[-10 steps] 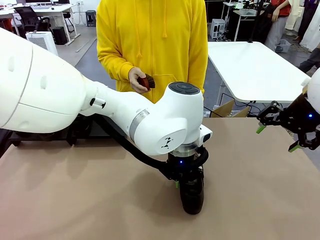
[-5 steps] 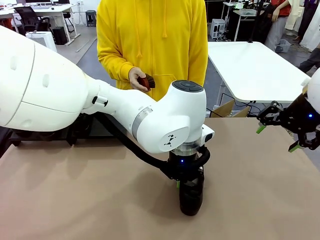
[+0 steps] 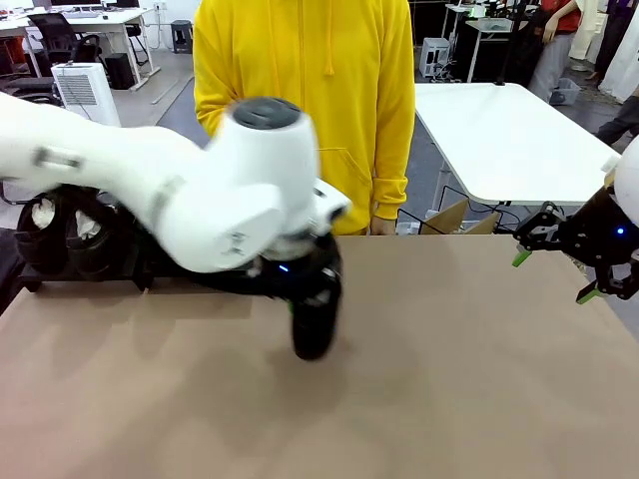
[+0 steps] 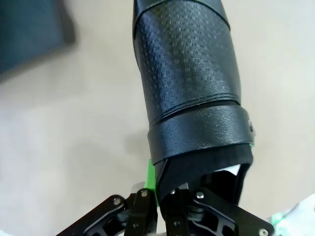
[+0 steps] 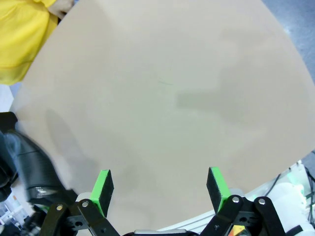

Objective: Organize the shoes by placing them on the stand.
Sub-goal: Place the Shoe from the middle of the table onto the Shoes Stand.

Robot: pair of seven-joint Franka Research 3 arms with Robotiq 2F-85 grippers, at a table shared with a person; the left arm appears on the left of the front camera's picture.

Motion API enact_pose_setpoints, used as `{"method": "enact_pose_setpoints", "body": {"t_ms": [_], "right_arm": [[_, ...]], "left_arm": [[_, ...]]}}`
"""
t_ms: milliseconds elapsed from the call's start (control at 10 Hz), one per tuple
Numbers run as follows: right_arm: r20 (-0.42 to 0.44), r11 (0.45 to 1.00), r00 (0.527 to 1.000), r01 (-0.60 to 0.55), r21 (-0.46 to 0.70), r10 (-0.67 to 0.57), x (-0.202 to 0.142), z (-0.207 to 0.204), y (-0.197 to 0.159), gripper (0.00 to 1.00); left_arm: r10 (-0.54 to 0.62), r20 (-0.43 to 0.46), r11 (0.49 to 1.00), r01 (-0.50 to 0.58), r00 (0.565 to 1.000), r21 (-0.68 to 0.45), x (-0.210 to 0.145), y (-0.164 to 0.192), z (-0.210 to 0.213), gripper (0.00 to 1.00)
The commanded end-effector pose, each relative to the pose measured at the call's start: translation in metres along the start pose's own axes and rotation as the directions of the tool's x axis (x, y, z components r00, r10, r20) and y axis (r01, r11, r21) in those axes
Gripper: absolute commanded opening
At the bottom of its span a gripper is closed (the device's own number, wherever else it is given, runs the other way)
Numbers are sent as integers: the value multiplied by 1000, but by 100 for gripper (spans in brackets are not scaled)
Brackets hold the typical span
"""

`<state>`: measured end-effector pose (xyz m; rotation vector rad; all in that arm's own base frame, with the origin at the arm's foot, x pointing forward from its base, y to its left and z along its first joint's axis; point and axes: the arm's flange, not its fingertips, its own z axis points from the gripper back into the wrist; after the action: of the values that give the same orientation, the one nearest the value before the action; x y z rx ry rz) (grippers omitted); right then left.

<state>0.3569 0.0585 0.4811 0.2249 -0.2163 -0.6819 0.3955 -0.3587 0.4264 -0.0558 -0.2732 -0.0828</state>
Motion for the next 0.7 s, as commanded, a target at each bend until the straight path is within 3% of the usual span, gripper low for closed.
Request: {"method": "enact_pose_setpoints", "body": {"t_ms": [0, 200, 600], "right_arm": [[-13, 1000, 1000, -9, 18, 9, 1, 1, -1, 100], [-13, 1000, 1000, -9, 18, 9, 1, 1, -1, 100], [-13, 1000, 1000, -9, 18, 9, 1, 1, -1, 100]], "left_arm": [[68, 186, 997, -75, 980, 32, 16, 62, 21, 0], [130, 302, 989, -146, 944, 33, 52, 107, 27, 0], [234, 363, 967, -253, 902, 6, 104, 158, 22, 0]]}}
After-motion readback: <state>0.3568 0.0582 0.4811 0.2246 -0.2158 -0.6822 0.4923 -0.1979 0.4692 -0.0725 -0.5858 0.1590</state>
